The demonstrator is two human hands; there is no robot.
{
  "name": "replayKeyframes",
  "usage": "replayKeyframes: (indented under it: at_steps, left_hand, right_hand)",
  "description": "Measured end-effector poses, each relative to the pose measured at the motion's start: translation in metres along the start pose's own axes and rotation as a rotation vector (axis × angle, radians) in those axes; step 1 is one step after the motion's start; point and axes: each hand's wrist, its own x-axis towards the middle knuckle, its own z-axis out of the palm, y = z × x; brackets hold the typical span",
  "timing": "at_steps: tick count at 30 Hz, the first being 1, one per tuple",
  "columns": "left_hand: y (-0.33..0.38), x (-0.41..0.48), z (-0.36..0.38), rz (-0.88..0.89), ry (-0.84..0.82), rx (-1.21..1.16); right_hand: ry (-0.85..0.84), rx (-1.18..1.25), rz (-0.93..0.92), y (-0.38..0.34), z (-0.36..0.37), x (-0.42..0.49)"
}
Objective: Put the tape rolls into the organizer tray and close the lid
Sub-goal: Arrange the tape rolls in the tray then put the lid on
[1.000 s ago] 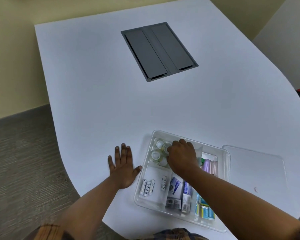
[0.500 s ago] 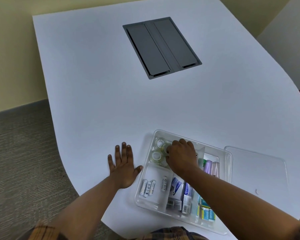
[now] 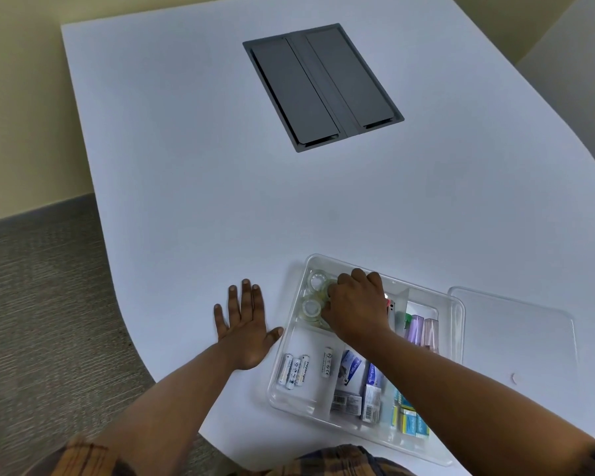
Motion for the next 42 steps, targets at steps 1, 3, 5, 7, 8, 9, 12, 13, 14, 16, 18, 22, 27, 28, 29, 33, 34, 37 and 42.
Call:
replayKeyframes:
  at_steps: [1, 3, 5, 7, 8, 9, 12, 13, 14, 16, 18, 22, 27, 28, 29, 33, 34, 37, 42]
  left_hand:
    - [0.000, 0.000, 0.000, 0.000, 0.001, -0.001]
    - [0.000, 0.000, 0.000, 0.001, 0.001, -0.004]
    - [0.000, 0.000, 0.000, 0.002, -0.002, -0.004]
    - [0.000, 0.000, 0.000, 0.000, -0.004, -0.004]
    - [0.000, 0.000, 0.000, 0.001, -0.002, -0.006]
    - [0.000, 0.000, 0.000, 0.002, -0.001, -0.007]
    - [0.000, 0.000, -0.001, 0.000, 0.001, -0.008]
    - [0.000, 0.000, -0.001, -0.002, 0.002, -0.010]
    - [0.000, 0.000, -0.001, -0.003, 0.002, -0.011]
    - [0.001, -0.001, -0.001, -0.001, -0.001, -0.011]
    - [0.001, -0.002, -0.002, 0.001, -0.005, -0.009]
    - [0.002, -0.002, -0.003, -0.001, -0.012, -0.011]
    - [0.002, -0.003, -0.003, -0.005, -0.003, -0.010]
    - [0.002, -0.003, -0.003, -0.004, -0.003, -0.010]
    - [0.002, -0.003, -0.003, -0.004, -0.003, -0.010]
    - [0.001, -0.002, -0.001, -0.002, 0.008, -0.006]
    - [0.001, -0.002, -0.001, -0.002, 0.011, -0.005]
    - [0.001, -0.001, 0.000, -0.003, 0.018, -0.004]
    - [0.000, -0.001, 0.000, 0.001, 0.020, -0.007]
  right_hand:
    - [0.025, 0.004, -0.005, -0.001, -0.001, 0.001]
    - [0.076, 0.005, -0.025, -0.003, -0.002, 0.005]
    - [0.098, -0.009, -0.059, -0.005, -0.002, 0.010]
    - [0.087, -0.036, -0.103, -0.006, 0.001, 0.014]
    - [0.076, -0.045, -0.121, -0.007, 0.003, 0.015]
    - [0.062, -0.045, -0.131, -0.007, 0.004, 0.017]
    - [0.034, -0.023, -0.117, -0.006, 0.008, 0.019]
    - [0.028, -0.020, -0.112, -0.006, 0.008, 0.019]
    - [0.024, -0.022, -0.111, -0.006, 0.009, 0.019]
    - [0.023, -0.028, -0.105, -0.006, 0.009, 0.018]
    - [0.027, -0.033, -0.087, -0.007, 0.008, 0.018]
    - [0.044, -0.026, -0.049, -0.006, 0.009, 0.016]
    - [0.067, 0.021, 0.000, -0.002, 0.007, 0.015]
    - [0.080, 0.051, 0.010, -0.001, 0.007, 0.014]
    - [0.091, 0.085, 0.018, -0.001, 0.007, 0.013]
    - [0.036, 0.142, 0.002, -0.004, 0.012, 0.006]
    - [0.027, 0.145, 0.000, -0.006, 0.013, 0.005]
    - [-0.008, 0.191, 0.018, -0.008, 0.013, 0.004]
    - [-0.033, 0.292, 0.079, -0.005, 0.008, 0.005]
